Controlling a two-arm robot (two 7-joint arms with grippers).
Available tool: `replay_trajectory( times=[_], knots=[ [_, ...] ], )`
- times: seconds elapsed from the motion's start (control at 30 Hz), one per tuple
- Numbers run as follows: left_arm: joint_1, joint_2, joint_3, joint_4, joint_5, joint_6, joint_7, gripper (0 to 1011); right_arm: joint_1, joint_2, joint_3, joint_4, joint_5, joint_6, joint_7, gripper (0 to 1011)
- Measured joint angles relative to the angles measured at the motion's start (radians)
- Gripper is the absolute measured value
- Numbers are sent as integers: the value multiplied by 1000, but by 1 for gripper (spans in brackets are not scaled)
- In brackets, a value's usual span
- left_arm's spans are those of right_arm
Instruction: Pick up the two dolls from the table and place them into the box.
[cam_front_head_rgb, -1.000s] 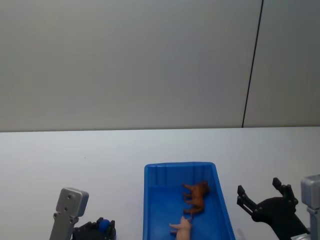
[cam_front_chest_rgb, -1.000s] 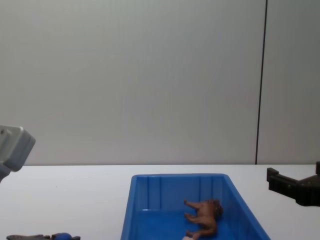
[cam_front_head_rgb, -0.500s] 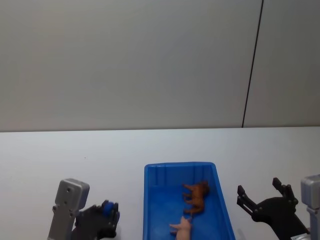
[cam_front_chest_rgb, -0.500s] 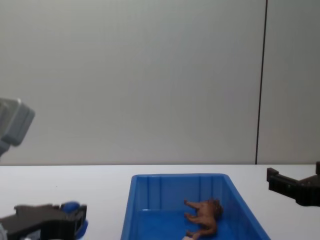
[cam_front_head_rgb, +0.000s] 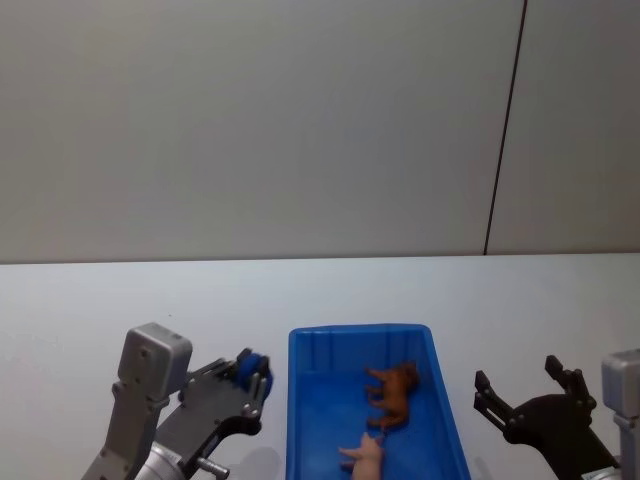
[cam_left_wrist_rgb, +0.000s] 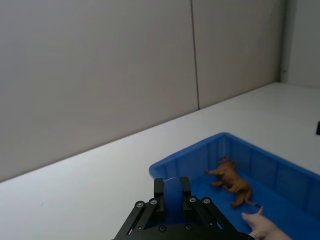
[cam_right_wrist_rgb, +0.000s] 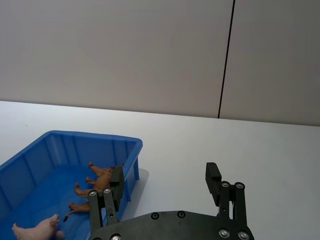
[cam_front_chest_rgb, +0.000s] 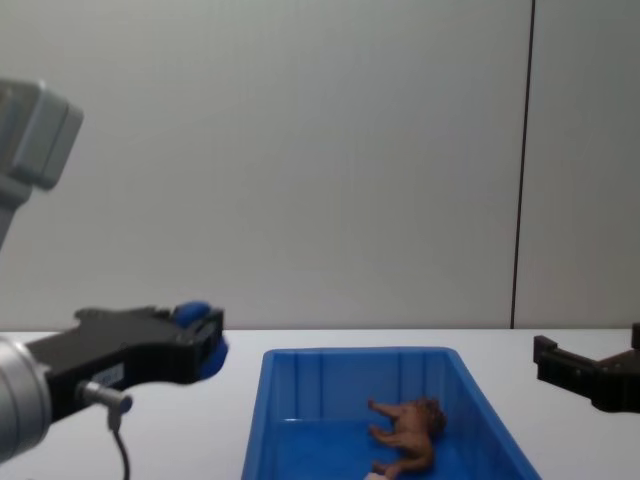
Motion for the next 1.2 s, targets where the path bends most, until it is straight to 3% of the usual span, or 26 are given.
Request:
replay_trajectory(
  times=[0.27,0.47,0.5,0.6,0.7,1.07,1.2],
  knots=[
    [-23,-13,0,-8,1,-43,-92,204,0,0,0,0,0,0,0,1001],
    [-50,-34,6,-1,-12,-73,-187,421,0,0,0,0,0,0,0,1001],
    [-50,-34,6,-1,-12,-73,-187,421,0,0,0,0,0,0,0,1001],
    [-63,-47,11,6,-21,-85,-232,563,0,0,0,0,0,0,0,1001],
    [-72,-54,14,11,-27,-93,-258,641,0,0,0,0,0,0,0,1001],
    [-89,-71,20,20,-38,-108,-314,970,0,0,0,0,0,0,0,1001],
    [-92,-74,21,21,-40,-111,-325,1001,0,0,0,0,0,0,0,1001]
  ],
)
